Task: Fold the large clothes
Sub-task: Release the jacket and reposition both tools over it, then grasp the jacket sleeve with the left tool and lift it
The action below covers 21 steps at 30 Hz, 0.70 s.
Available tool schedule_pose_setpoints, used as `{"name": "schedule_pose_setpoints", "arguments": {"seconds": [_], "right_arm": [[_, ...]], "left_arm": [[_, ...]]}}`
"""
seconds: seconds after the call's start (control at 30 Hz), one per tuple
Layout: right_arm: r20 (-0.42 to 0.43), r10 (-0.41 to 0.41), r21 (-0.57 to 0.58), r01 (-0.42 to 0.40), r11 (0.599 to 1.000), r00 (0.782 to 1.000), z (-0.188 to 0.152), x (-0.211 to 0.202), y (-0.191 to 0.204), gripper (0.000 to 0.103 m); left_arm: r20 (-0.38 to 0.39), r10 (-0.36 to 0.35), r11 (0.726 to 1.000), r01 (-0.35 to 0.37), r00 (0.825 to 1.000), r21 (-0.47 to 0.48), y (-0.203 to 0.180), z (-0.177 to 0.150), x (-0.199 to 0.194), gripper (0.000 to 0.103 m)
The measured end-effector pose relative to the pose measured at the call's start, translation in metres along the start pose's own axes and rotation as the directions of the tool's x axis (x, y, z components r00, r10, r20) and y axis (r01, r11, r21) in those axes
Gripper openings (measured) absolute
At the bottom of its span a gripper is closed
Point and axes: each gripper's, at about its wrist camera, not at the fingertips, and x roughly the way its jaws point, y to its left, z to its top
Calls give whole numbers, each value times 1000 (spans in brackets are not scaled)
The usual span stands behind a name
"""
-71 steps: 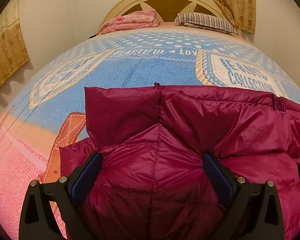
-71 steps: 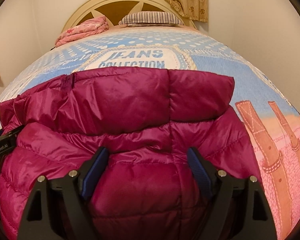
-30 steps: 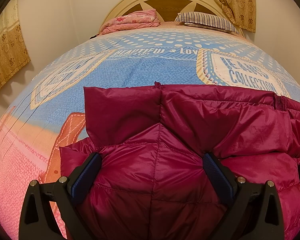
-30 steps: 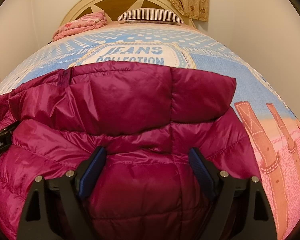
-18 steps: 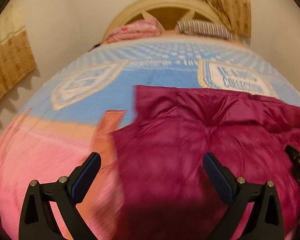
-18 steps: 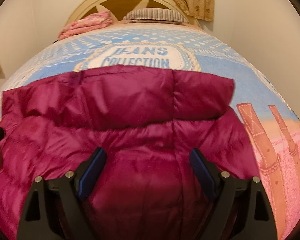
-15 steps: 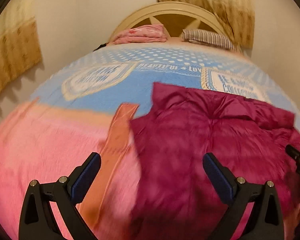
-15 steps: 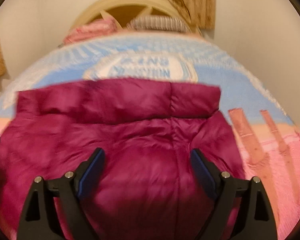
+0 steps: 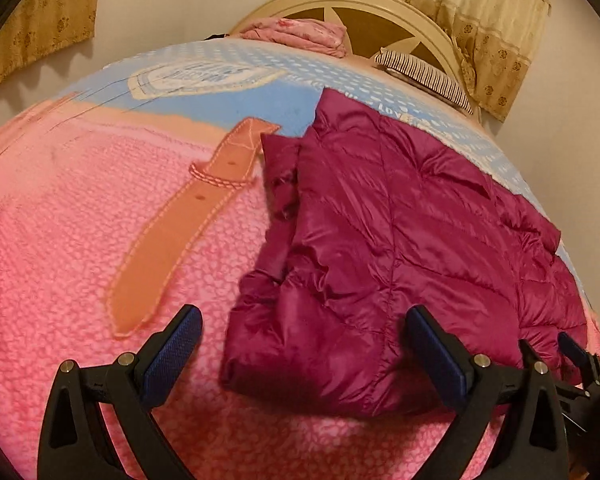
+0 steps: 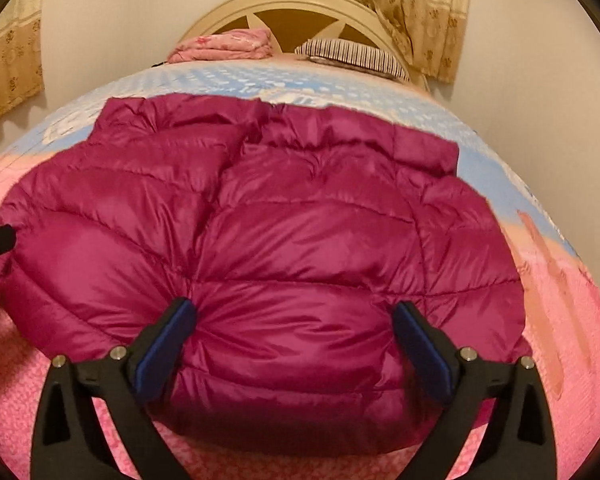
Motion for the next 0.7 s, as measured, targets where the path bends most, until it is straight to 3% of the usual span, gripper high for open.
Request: {"name": "schedule_pose_setpoints", "arguments": {"seconds": [0.07, 0.2, 0.27, 0.43, 0.7], "right_arm": [[-10, -12, -12, 12, 1000, 1000, 0, 2, 2, 101], [-27, -29, -28, 28, 999, 999, -1, 7, 6, 102], [-35, -32, -31, 31, 999, 999, -2, 9, 7, 103], [-41, -37, -35, 36, 999, 998, -2, 10, 7, 103], [-44, -66, -34, 65, 997, 997, 1, 7, 15, 103]], "left_arm": [[1, -4, 1000, 4, 1000, 3, 0, -1, 6, 98], [-8, -53, 999, 53, 999, 10, -5, -1, 13, 68], [-8, -54, 998, 54, 998, 25, -8, -1, 14, 63], [5, -109, 992, 109, 994, 66, -18, -1, 9, 20], [61, -169, 985, 166, 984, 54, -7, 10, -21, 10]]}}
